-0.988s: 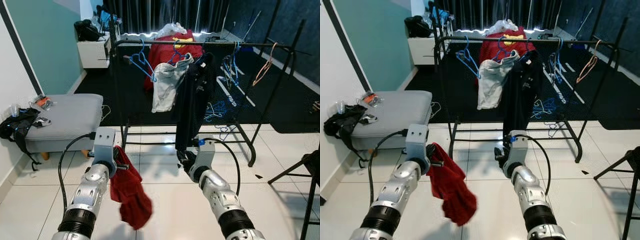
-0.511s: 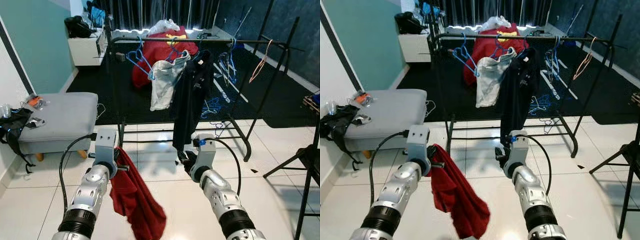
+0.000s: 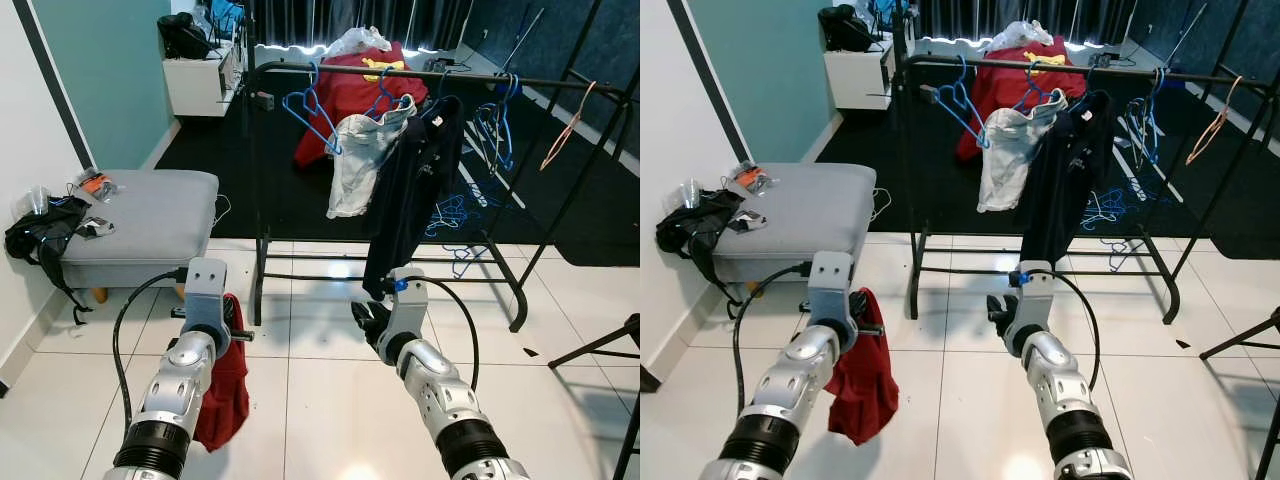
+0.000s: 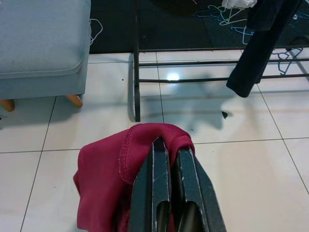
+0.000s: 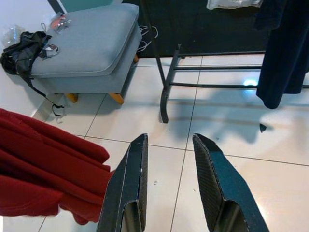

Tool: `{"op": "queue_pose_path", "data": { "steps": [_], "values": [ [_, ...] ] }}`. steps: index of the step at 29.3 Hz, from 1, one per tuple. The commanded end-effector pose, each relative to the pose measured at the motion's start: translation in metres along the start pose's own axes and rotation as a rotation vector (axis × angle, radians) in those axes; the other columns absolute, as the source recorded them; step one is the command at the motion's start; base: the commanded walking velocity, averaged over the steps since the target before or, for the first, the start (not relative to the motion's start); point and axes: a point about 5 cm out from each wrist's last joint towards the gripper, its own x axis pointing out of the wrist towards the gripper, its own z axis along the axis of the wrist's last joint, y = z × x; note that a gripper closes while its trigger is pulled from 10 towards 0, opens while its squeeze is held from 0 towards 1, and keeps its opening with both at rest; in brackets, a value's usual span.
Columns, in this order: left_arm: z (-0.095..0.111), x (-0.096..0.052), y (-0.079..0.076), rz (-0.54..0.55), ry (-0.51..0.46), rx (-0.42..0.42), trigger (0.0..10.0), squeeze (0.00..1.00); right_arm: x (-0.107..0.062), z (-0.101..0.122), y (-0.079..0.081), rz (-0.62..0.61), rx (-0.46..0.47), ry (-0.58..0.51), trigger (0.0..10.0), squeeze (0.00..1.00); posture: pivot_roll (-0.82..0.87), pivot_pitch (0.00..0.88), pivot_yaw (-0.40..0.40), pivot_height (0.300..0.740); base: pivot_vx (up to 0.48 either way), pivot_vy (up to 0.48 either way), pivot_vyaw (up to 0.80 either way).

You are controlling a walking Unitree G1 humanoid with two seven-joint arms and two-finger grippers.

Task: Hang hanger

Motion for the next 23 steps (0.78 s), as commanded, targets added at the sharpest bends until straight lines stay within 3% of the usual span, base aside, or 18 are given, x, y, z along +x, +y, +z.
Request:
{"op": "queue_pose_path", "data": {
  "steps": [1,5,6,8,10,14,18,21,23],
  "values": [
    [0.01,0.0,0.004,0.011,-0.044,-0.006,10.0,0.0,0.0,0.006,0.002,0.038,-0.034,-0.027,10.0,0.0,-0.03,0.0,-0.029,0.74,0.0,0.0,0.0],
    [0.013,0.0,0.005,-0.003,-0.063,-0.008,10.0,0.0,-0.001,0.008,0.004,0.091,-0.069,-0.033,10.0,0.0,-0.03,0.0,-0.028,0.74,0.0,0.0,0.0],
    [0.022,-0.002,0.001,-0.086,-0.118,-0.011,10.0,0.0,-0.004,0.007,0.01,0.215,-0.18,-0.019,10.0,0.0,-0.03,0.0,-0.024,0.74,0.0,0.0,0.0],
    [0.022,-0.002,0.001,-0.086,-0.118,-0.011,10.0,0.0,-0.004,0.007,0.01,0.215,-0.18,-0.019,10.0,0.0,-0.03,0.0,-0.024,0.74,0.0,0.0,0.0],
    [0.039,-0.009,-0.005,-0.266,-0.214,0.001,10.0,0.0,-0.014,0.0,0.016,0.412,-0.365,0.032,10.0,0.0,-0.04,0.0,-0.022,0.74,0.0,0.0,0.0],
    [0.047,-0.014,-0.005,-0.371,-0.251,0.028,10.0,0.0,-0.019,-0.002,0.013,0.465,-0.428,0.051,10.0,0.0,-0.04,0.0,-0.021,0.74,0.0,0.0,0.0],
    [0.041,-0.006,0.005,-0.266,-0.194,0.035,10.0,0.0,-0.019,-0.001,0.012,0.438,-0.444,0.037,10.0,0.0,-0.05,0.0,-0.01,0.74,0.0,0.0,0.0],
    [0.041,-0.006,0.005,-0.266,-0.194,0.035,10.0,0.0,-0.019,-0.001,0.012,0.438,-0.444,0.037,10.0,0.0,-0.05,0.0,-0.01,0.74,0.0,0.0,0.0],
    [0.041,-0.005,0.005,-0.232,-0.191,0.007,10.0,0.0,-0.017,0.003,0.021,0.439,-0.399,-0.003,10.0,0.0,-0.05,0.0,-0.02,0.74,0.0,0.0,0.0]
  ]
}}
